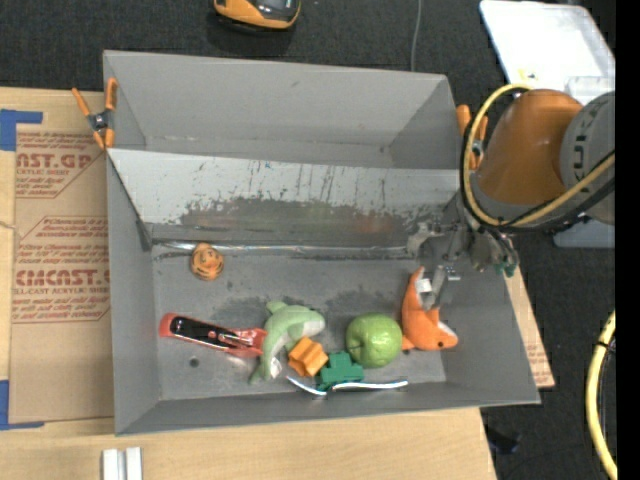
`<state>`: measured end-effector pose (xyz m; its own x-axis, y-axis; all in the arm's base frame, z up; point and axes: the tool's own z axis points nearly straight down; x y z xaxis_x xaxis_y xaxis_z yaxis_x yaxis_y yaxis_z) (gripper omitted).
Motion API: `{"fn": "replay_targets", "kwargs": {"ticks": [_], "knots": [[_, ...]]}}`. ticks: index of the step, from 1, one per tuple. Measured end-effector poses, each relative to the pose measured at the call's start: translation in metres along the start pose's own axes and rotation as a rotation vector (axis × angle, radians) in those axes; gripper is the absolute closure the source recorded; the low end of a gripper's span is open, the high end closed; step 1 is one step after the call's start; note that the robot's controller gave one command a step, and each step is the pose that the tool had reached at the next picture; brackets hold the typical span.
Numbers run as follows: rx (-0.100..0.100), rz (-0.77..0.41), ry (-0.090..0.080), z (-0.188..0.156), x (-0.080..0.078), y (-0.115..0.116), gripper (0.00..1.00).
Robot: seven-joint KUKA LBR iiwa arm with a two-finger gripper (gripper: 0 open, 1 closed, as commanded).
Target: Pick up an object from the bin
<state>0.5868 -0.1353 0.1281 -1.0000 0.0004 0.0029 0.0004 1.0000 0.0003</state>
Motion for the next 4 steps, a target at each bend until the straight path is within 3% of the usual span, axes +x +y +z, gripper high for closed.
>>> {"fn": "replay_targets", "kwargs": {"ticks": [1,2,3,4], "knots": [[0.001,-0.001,-0.005,-0.002,-0.001,0.000,0.00],[0.002,0.050,-0.009,0.052,0.076,-0.005,0.00],[0.009,0.057,-0.057,0.066,0.110,-0.004,0.00],[0.004,0.090,-0.023,0.057,0.088,0.032,0.00]]}}
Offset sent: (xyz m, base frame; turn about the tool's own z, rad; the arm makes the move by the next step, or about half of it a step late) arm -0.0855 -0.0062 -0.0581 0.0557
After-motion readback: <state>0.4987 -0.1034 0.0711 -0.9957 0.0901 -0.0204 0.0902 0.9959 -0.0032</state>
